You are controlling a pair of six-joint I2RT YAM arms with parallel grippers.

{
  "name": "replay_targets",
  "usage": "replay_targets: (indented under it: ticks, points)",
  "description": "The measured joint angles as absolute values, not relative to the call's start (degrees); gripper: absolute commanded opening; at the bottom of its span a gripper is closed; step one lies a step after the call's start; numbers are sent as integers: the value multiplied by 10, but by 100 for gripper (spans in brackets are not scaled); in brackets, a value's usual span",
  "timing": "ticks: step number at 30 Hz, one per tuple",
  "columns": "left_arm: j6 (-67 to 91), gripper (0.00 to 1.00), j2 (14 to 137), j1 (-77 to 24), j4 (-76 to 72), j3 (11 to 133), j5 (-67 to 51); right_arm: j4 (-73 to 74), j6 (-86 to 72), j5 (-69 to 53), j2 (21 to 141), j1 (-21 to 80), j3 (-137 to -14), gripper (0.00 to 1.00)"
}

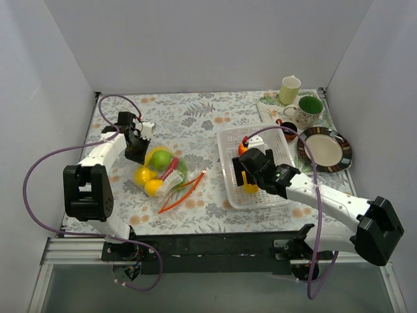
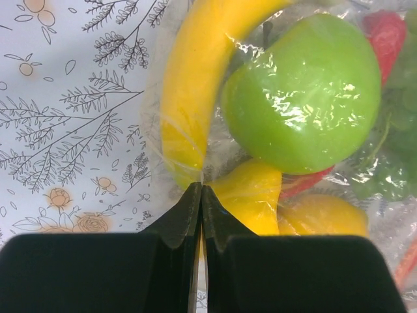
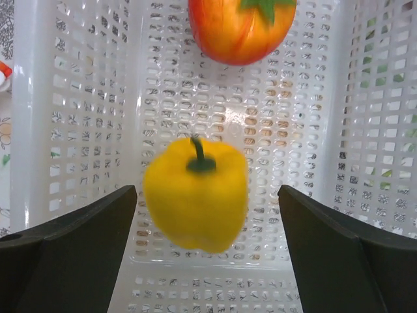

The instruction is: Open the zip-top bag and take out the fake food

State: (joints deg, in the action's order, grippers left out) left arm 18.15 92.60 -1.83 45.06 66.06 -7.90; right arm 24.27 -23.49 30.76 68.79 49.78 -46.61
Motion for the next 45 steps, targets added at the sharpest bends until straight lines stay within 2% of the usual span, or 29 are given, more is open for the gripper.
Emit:
replay_targets:
  ticks: [7,12,14,15,16,17,18,20,21,23,24,25,36,43,44,45]
  points:
    - [196,0,926,-18,456,681,-95,235,-192,290,700,496,-517,98]
    - [198,0,927,-18,449,677,-91,165,-160,222,698,546,-521,98]
    - [199,0,930,-18,443,674,-87,136,-151,202,709,578,-521,91]
    - [199,0,932,-18,442,671,-85,120,-147,195,720,591,-522,86]
    - [199,0,935,-18,441,670,-83,105,-145,187,736,604,-523,74]
    - [200,0,937,-18,441,670,-81,95,-145,181,751,613,-524,68]
    - [200,0,939,-18,440,670,-80,83,-143,173,773,623,-525,58]
    - [200,0,942,-18,437,670,-78,68,-142,158,814,631,-526,48]
    - [200,0,942,-18,437,670,-76,62,-143,151,833,632,-527,36]
    - [199,0,942,-18,436,670,-74,50,-143,141,862,632,-528,19]
    - [199,0,942,-18,434,669,-72,43,-147,134,875,632,-528,4]
    - [199,0,942,-18,433,668,-70,36,-147,129,882,632,-528,1]
    - [205,0,942,-18,420,659,-58,-81,-173,57,913,673,-531,1]
    - [208,0,942,-18,415,651,-56,-114,-195,40,985,684,-559,1]
    - [208,0,942,-18,416,649,-55,-114,-196,41,995,684,-565,3]
    - [208,0,942,-18,415,649,-55,-113,-197,44,1007,684,-574,12]
